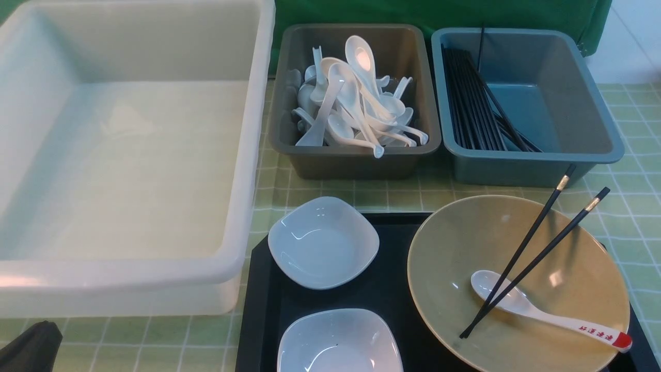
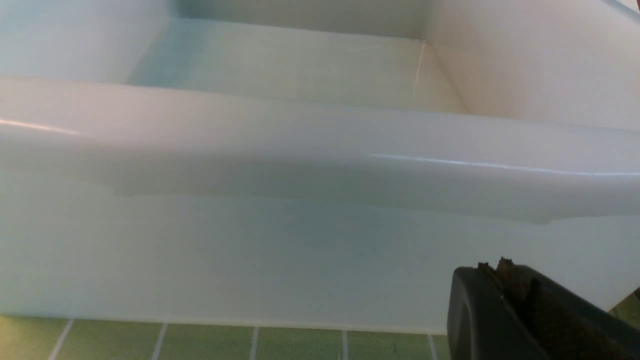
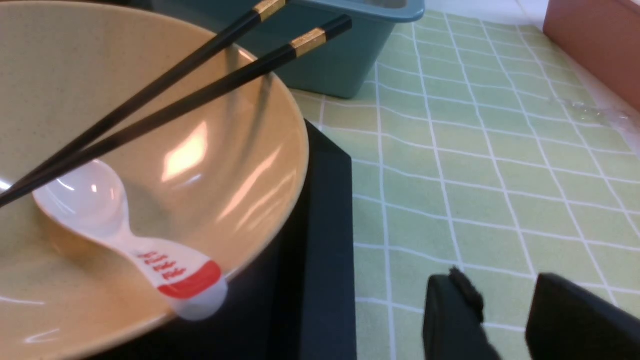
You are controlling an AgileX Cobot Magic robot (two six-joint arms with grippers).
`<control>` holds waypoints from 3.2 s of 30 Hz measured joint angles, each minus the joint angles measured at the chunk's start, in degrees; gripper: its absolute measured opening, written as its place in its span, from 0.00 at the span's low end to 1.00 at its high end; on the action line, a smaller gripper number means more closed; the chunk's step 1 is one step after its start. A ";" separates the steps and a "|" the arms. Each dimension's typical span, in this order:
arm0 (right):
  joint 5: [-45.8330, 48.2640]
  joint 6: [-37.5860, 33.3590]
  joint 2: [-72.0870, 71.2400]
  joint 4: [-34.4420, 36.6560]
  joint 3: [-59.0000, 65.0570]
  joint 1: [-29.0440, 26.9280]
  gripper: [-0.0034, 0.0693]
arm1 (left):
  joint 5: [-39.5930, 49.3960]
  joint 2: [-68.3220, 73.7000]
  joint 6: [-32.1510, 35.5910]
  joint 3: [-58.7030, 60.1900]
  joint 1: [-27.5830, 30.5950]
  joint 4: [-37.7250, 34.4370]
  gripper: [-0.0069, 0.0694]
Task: On green table put chopsticks spoon bowls plates into blue grey white boxes.
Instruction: 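Move the grippers toward the tableware on the black tray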
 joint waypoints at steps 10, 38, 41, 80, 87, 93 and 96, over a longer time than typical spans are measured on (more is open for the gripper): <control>0.00 0.00 0.00 0.00 0.00 0.00 0.37 | 0.00 0.00 0.00 0.00 0.00 0.00 0.09; 0.00 0.00 0.00 0.00 0.00 0.00 0.37 | 0.05 0.00 0.00 0.00 0.00 0.00 0.09; -0.59 0.00 0.00 0.00 0.07 0.00 0.37 | -0.01 0.00 0.00 0.00 0.00 0.06 0.09; -26.27 26.96 10.90 0.24 -26.11 0.00 0.37 | -34.12 9.90 -15.47 -21.98 0.00 -5.65 0.09; 0.56 18.30 27.20 0.24 -44.29 0.00 0.37 | -12.80 27.88 -15.47 -37.22 0.00 -3.37 0.09; 11.18 10.19 34.62 0.25 -45.02 0.00 0.37 | 0.09 38.43 -13.58 -37.86 0.00 0.94 0.09; 15.19 10.25 37.00 2.57 -45.02 0.00 0.37 | 4.27 41.69 -13.53 -37.86 0.00 -0.40 0.09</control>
